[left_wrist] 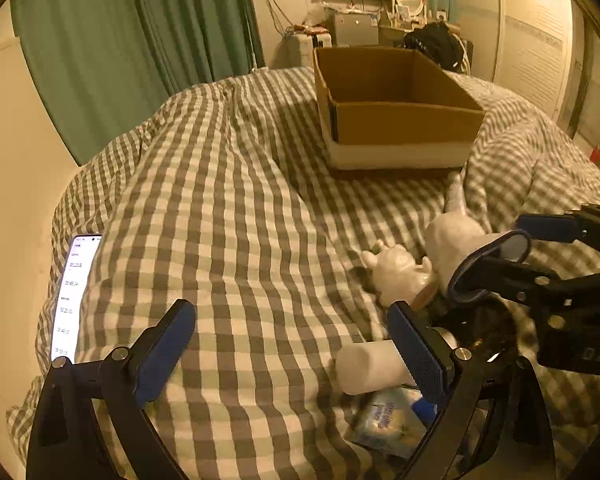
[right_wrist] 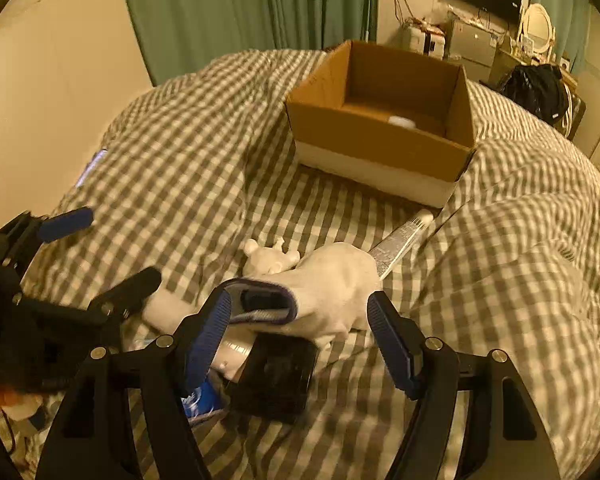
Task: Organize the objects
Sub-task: 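Move both grippers back toward the items on the bed, then grasp the white sock with the right gripper while the left gripper grasps the white figurine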
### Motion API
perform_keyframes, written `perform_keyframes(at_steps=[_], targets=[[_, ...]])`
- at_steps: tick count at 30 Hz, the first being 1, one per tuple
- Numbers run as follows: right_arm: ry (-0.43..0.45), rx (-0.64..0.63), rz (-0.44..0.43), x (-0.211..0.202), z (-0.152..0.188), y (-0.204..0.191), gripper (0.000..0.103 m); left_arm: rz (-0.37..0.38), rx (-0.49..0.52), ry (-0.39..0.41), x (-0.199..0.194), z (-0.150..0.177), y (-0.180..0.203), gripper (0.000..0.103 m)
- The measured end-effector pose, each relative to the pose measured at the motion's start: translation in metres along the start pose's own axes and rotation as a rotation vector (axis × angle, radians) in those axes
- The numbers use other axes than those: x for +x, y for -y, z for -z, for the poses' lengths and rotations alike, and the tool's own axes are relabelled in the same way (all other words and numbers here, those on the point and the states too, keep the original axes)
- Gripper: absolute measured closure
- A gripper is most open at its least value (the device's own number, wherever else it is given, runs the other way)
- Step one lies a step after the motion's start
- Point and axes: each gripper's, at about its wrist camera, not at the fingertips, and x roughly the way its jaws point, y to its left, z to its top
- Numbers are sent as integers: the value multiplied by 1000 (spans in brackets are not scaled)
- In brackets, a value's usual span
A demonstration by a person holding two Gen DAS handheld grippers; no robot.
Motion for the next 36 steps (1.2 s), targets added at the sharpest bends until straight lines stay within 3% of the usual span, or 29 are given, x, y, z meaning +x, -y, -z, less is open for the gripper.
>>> perform_keyframes(at_steps=[1, 2, 6, 13, 17, 21, 23, 25, 26, 34, 36], targets=[[-15, 2, -7, 9, -1, 2, 45, 4, -2, -7, 4, 1, 0, 4], [-26, -5, -16, 15, -2, 2, 81, 8, -3, -17, 6, 2, 0, 4], [-23, -42, -18, 22, 0, 2, 82, 36, -2, -57, 18, -3, 5, 4], [99, -27, 26, -25, -5, 21, 83, 145, -27, -130, 46, -19, 34, 4], [138, -3, 100, -39, -1, 41, 83, 150, -5, -163, 65, -24, 55, 4], [146, 30, 72, -36, 3, 54, 83, 132, 23, -180, 81, -29, 71, 4], [151, 26, 62, -32, 3, 55, 83, 138, 33, -191, 87, -30, 75, 9], [157, 17, 53, -31, 3, 54, 83, 174, 45, -204, 93, -31, 78, 32], [159, 15, 48, -30, 3, 55, 83, 184, 45, -217, 97, -32, 78, 38], [156, 29, 19, -27, 5, 60, 83, 242, 17, -277, 114, -25, 68, 55], [155, 25, 25, -28, 5, 58, 83, 238, 6, -270, 111, -24, 66, 55]])
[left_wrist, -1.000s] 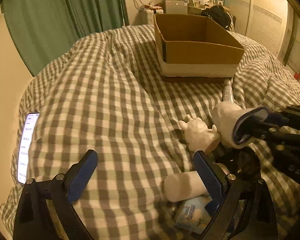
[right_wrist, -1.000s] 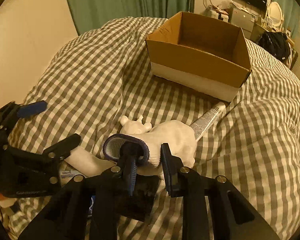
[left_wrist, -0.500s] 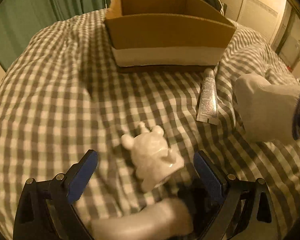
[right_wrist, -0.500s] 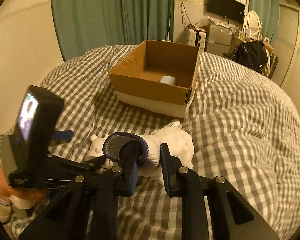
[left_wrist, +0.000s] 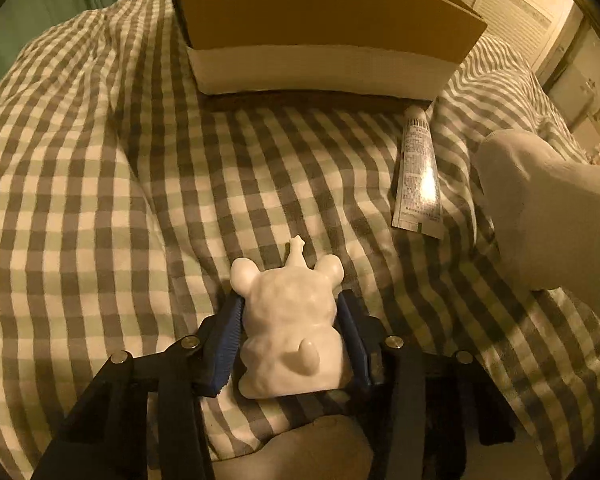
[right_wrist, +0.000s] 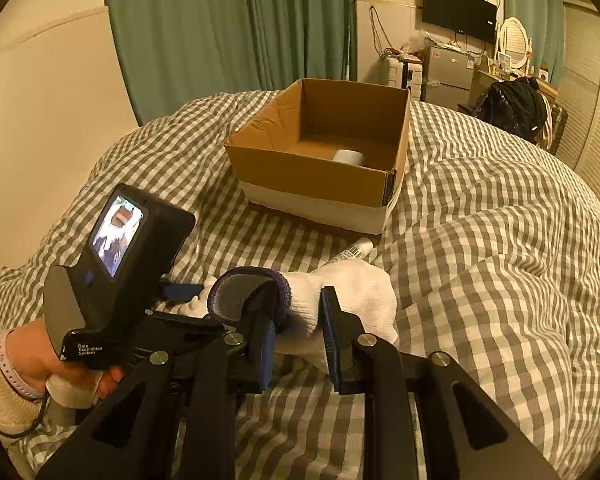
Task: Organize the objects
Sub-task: 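Grasp the white sock with the right gripper while the left gripper grasps the white figurine, then carry the sock with the right gripper while the left carries the figurine, releasing both into the box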
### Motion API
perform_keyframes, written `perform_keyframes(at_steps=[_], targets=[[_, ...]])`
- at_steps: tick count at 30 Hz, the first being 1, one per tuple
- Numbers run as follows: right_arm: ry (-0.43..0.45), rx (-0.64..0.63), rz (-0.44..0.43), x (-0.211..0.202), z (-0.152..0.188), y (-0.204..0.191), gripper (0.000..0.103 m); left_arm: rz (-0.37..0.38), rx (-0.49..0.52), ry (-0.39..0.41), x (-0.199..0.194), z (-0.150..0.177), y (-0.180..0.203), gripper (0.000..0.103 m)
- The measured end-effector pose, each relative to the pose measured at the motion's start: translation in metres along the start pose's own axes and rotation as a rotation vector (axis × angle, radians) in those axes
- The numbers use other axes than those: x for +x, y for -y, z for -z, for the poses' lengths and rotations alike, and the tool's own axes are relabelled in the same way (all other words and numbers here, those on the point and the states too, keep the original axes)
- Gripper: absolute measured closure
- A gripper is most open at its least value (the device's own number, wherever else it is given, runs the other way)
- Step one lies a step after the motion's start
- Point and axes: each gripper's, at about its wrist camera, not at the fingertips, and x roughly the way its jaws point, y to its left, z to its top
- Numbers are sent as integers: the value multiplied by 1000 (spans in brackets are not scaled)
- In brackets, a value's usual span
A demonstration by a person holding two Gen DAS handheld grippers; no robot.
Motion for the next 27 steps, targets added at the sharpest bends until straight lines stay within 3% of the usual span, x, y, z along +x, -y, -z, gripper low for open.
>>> perform_keyframes(at_steps=[8, 14, 20, 27], targets=[[30, -10, 24, -28, -7, -11, 83, -7, 1, 68, -40, 15, -4, 55], [71, -41, 50, -55, -19, -26, 83, 21, -6, 167, -93, 13, -9, 55], [113, -82, 70, -79, -33, -43, 83, 31, 2, 276, -147, 4, -10, 55], [197, -120, 83, -105, -70, -54, 83, -7, 39, 412, -196, -35, -9, 55]])
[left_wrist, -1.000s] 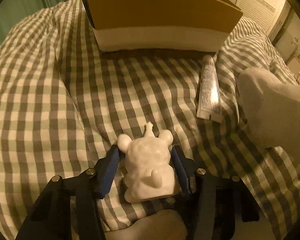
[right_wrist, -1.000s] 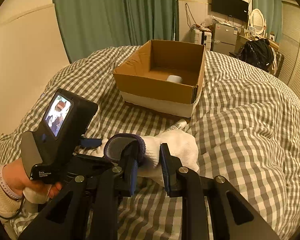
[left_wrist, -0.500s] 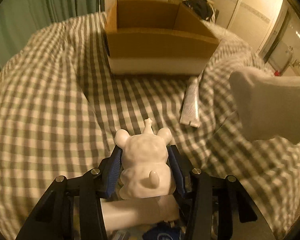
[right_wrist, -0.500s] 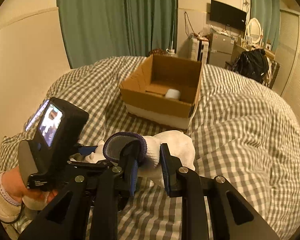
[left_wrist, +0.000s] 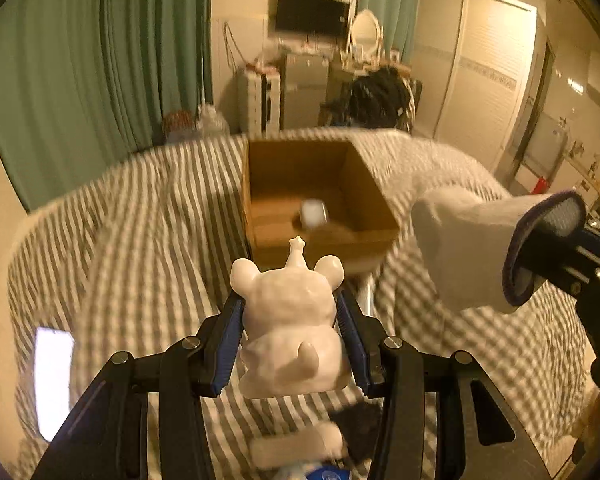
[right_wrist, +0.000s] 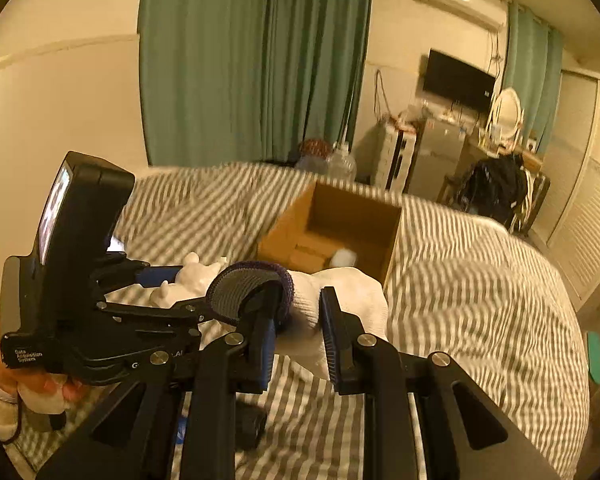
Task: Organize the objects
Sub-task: 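Carry the sock with the right gripper while the left carries the figurine, releasing both into the box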
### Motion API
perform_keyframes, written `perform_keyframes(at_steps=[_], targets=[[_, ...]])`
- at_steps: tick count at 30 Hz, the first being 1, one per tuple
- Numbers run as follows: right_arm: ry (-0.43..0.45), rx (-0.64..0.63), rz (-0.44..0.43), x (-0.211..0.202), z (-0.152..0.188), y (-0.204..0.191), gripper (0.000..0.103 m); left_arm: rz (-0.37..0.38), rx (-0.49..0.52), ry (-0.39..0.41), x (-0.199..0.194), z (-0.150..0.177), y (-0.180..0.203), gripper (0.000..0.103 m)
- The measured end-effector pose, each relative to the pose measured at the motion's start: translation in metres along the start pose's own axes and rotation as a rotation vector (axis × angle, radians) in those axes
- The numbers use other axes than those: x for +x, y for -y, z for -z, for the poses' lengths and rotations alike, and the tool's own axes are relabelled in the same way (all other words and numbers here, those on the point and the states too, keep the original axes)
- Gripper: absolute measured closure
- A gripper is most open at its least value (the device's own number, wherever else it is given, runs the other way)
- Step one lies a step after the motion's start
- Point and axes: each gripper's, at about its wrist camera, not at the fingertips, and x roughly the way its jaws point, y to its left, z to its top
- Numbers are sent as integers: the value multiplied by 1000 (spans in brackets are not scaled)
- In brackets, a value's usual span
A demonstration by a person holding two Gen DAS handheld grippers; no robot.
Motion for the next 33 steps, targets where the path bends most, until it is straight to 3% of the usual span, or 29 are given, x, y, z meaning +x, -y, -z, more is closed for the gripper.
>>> perform_keyframes(at_steps=[8, 18, 27, 33], targets=[[84, 6, -18, 18, -61, 21, 83, -25, 25, 107, 9, -71, -4, 55], [92, 43, -24, 98, -119, 71, 83, -64, 47, 114, 90, -133, 2, 55], [49, 123, -53, 183, -140, 111, 83, -57, 40, 63, 163, -150, 3, 55], [-47, 148, -62, 244, -115, 123, 83, -34, 64, -17, 212, -133, 4, 55]])
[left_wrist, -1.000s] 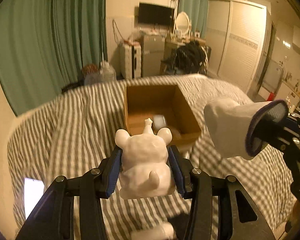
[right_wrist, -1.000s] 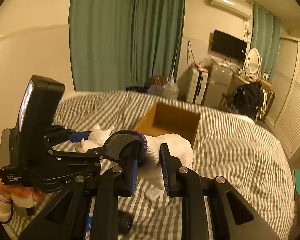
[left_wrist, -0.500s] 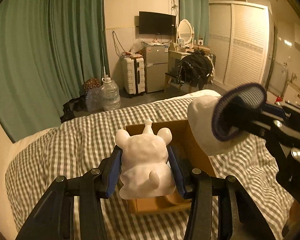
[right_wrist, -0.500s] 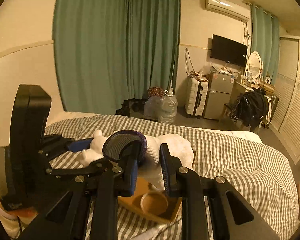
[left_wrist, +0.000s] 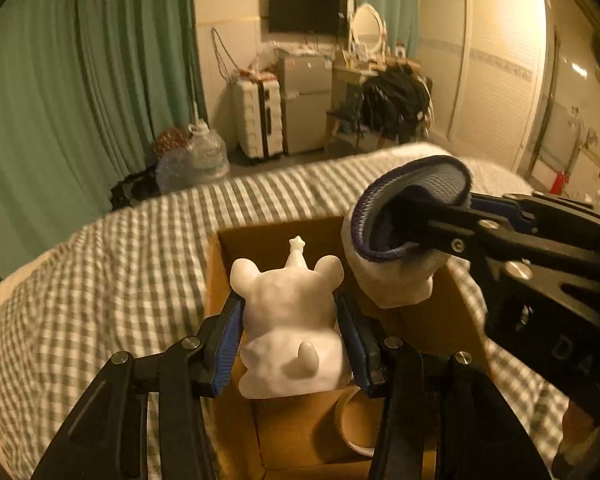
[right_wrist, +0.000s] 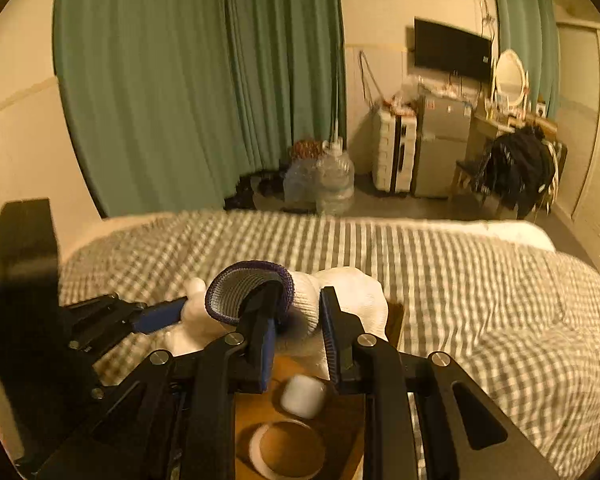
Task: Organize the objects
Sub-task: 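Carry the sock with the right gripper while the left carries the figurine, releasing both into the box, then move both grippers back from the box toward the bed items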
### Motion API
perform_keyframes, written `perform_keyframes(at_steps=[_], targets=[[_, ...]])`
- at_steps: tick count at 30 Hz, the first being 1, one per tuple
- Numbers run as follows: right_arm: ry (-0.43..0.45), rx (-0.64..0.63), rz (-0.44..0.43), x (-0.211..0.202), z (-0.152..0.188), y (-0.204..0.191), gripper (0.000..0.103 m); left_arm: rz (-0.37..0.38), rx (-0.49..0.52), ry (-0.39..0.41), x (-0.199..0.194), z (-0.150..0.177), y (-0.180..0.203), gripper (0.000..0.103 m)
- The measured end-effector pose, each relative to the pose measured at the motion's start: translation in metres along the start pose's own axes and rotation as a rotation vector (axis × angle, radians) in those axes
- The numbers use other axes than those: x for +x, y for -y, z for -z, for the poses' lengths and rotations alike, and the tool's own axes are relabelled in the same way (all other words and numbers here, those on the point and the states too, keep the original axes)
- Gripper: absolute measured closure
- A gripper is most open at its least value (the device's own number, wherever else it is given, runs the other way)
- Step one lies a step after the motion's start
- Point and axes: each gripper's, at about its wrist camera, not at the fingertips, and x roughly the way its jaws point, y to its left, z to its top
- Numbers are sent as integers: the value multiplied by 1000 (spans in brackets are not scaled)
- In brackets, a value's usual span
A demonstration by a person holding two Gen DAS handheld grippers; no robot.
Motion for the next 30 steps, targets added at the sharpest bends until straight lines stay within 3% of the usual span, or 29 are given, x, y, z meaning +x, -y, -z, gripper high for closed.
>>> perform_keyframes(at_steps=[7, 12, 14, 15, 16, 17, 19, 30], targets=[[-104, 98, -42, 43, 30, 22, 83, 61, -31, -93, 28, 21, -7, 55], [-82, 134, -49, 37, 31, 31, 81, 73, -42, -104, 24, 27, -7, 52], [-58, 141, -44, 28, 28, 33, 80, 63, -30, -83, 17, 24, -5, 38], [-50, 138, -41, 24, 27, 32, 79, 49, -21, -61, 10, 23, -4, 25], [-33, 137, -29, 18, 24, 32, 73, 40, -16, -44, 6, 23, -5, 20], [-19, 137, -19, 12, 23, 33, 60, 30, -14, -28, 0, 22, -5, 20], [17, 148, 11, -5, 20, 32, 48, 14, -14, -18, -15, 20, -4, 20], [87, 39, 107, -137, 25, -4, 39, -69, -10, 62, -143, 38, -18, 12]])
